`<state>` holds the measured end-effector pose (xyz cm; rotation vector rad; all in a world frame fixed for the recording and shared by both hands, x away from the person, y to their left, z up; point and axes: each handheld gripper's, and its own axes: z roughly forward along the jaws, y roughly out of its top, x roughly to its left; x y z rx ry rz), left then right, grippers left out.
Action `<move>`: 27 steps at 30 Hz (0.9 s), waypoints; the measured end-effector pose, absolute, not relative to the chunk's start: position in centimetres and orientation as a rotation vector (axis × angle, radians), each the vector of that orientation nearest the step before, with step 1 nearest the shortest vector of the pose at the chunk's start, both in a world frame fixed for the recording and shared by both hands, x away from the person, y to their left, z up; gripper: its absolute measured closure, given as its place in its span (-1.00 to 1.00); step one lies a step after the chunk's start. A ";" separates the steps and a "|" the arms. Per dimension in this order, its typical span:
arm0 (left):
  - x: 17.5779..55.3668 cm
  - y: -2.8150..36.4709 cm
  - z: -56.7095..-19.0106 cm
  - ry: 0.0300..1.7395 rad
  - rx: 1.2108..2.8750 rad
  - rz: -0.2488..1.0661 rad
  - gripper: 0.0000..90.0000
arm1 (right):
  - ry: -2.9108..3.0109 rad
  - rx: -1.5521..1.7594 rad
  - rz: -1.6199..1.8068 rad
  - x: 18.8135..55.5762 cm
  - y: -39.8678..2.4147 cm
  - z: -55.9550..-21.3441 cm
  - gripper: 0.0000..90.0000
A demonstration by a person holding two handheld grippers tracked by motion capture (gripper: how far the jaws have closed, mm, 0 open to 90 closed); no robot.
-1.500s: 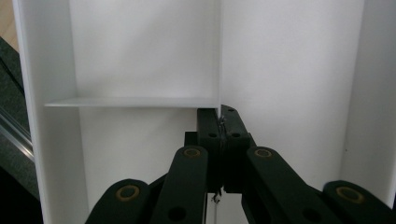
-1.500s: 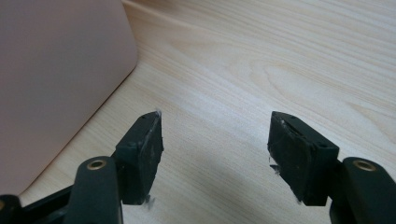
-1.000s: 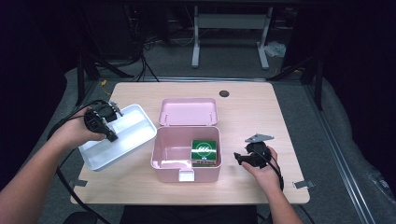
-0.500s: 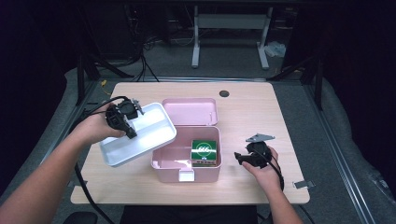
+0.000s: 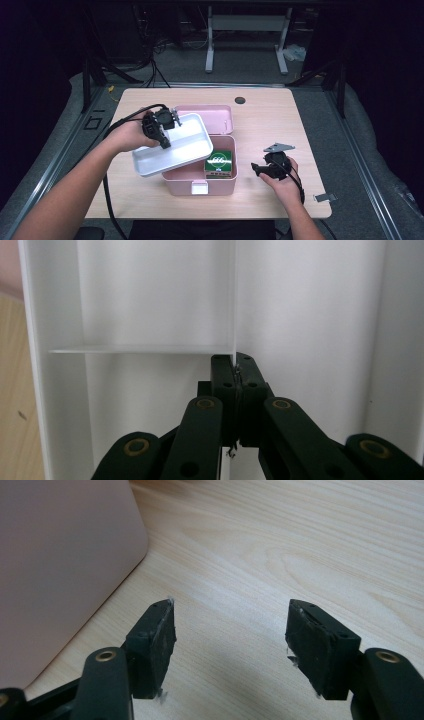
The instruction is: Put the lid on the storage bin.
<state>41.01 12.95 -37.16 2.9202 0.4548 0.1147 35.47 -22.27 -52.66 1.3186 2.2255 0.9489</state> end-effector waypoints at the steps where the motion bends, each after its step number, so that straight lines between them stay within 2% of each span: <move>1: 41.1 12.3 -37.3 0.429 2.924 0.102 0.98 | 2.230 1.316 0.956 35.5 -22.3 -52.6 -0.20; 11: 41.4 8.1 -38.4 0.265 2.958 0.077 0.98 | 2.219 1.321 0.958 34.9 -22.9 -52.5 -0.19; 27: 40.9 5.7 -39.6 0.101 2.957 0.035 0.98 | 2.188 1.346 0.958 34.1 -23.7 -52.5 -0.19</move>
